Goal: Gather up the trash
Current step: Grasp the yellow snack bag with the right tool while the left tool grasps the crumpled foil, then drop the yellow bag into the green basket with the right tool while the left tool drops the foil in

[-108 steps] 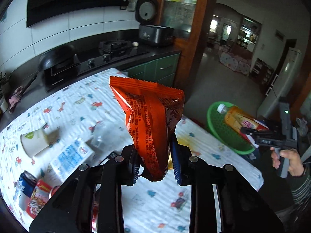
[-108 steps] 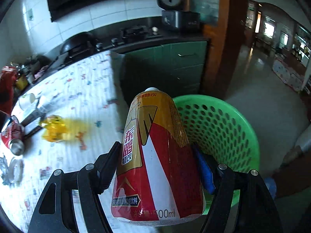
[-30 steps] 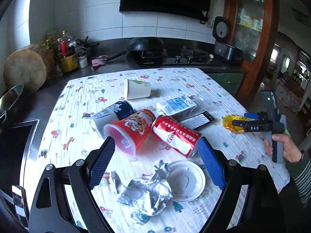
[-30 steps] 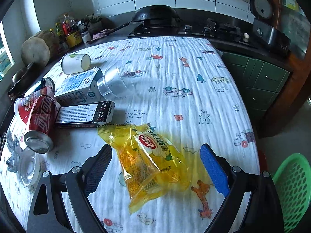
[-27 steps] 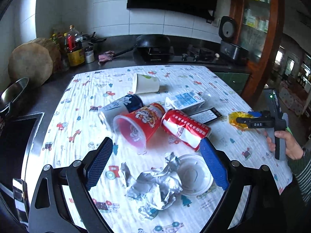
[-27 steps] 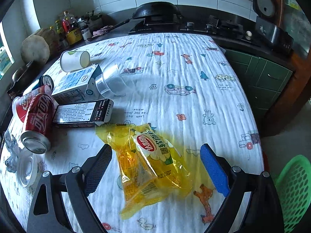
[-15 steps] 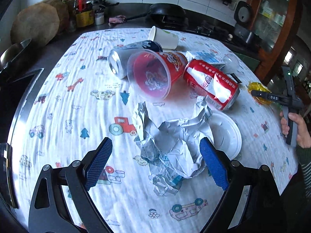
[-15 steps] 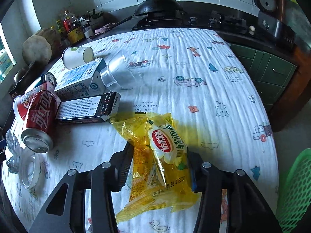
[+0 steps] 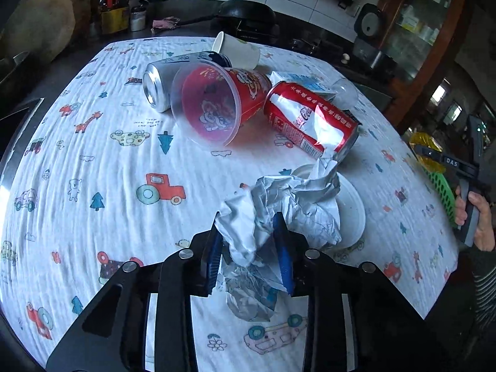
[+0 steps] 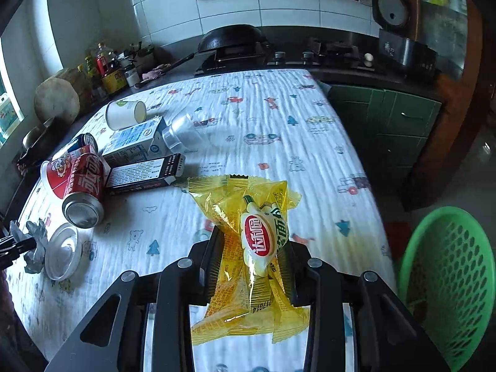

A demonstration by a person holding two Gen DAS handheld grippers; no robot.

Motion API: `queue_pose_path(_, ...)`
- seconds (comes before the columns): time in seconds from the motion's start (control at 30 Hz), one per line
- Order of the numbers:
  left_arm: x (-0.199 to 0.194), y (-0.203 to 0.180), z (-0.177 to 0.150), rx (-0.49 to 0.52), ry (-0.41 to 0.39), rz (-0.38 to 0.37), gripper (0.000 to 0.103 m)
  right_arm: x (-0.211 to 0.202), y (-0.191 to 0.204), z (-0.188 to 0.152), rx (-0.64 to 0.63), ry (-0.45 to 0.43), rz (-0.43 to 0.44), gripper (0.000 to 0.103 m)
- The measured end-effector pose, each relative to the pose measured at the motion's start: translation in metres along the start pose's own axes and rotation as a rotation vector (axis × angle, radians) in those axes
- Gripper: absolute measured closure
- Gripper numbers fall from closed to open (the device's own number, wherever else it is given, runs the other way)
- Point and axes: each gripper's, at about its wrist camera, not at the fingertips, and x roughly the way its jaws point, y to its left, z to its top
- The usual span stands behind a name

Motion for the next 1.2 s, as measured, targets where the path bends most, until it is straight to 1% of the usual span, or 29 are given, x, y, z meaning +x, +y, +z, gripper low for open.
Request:
queue_pose_path(0.17, -0.018, -0.021, 0.007, 0.054, -0.033, -0.012, 0.083, -0.029, -0.05, -0.015, 0.076, -0.023, -0.11, 0.07)
queue_pose_path(0.23, -0.023, -0.03, 0.012, 0.061, -0.043, -0.054, 0.084, -0.037, -0.076, -0.022, 0.12, -0.019, -0.153, 0.07)
queue_pose_path(0.4, -0.029, -0.08, 0.032, 0.161, -0.073, -0.13, 0.085, -0.048, -0.137, -0.042, 0.192, 0.008, -0.31, 0.07)
queue_pose_path(0.57, -0.018, -0.142, 0.057, 0.246, -0.076, -0.241, 0.085, -0.046, -0.181, -0.065, 0.255, 0.062, -0.378, 0.07)
queue_pose_path(0.73, 0.005, -0.214, 0.084, 0.328, -0.042, -0.389, 0.085, -0.047, -0.211, -0.084, 0.322, 0.076, -0.391, 0.07)
queue_pose_path(0.8, 0.02, -0.249, 0.093, 0.369, -0.019, -0.446, 0.085, -0.047, -0.217, -0.088, 0.337, 0.078, -0.386, 0.064)
queue_pose_path(0.83, 0.027, -0.265, 0.098, 0.385, -0.009, -0.456, 0.085, -0.048, -0.22, -0.09, 0.343, 0.08, -0.388, 0.062)
queue_pose_path(0.87, 0.035, -0.283, 0.101, 0.404, 0.001, -0.48, 0.085, -0.048, -0.223, -0.091, 0.346, 0.08, -0.386, 0.056)
queue_pose_path(0.9, 0.041, -0.301, 0.104, 0.425, 0.01, -0.513, 0.085, -0.049, -0.226, -0.092, 0.349, 0.076, -0.383, 0.045)
queue_pose_path(1.0, 0.059, -0.349, 0.111, 0.473, 0.032, -0.575, 0.085, -0.056, -0.23, -0.095, 0.346, 0.052, -0.393, 0.034)
queue_pose_path(1.07, 0.073, -0.378, 0.113, 0.499, 0.052, -0.607, 0.085, -0.062, -0.232, -0.097, 0.349, 0.037, -0.396, 0.029)
queue_pose_path(1.13, 0.088, -0.406, 0.113, 0.518, 0.082, -0.636, 0.085, -0.068, -0.232, -0.097, 0.347, 0.024, -0.393, 0.029)
queue_pose_path(1.2, 0.106, -0.433, 0.11, 0.528, 0.107, -0.645, 0.085, -0.076, -0.232, -0.098, 0.34, 0.007, -0.396, 0.027)
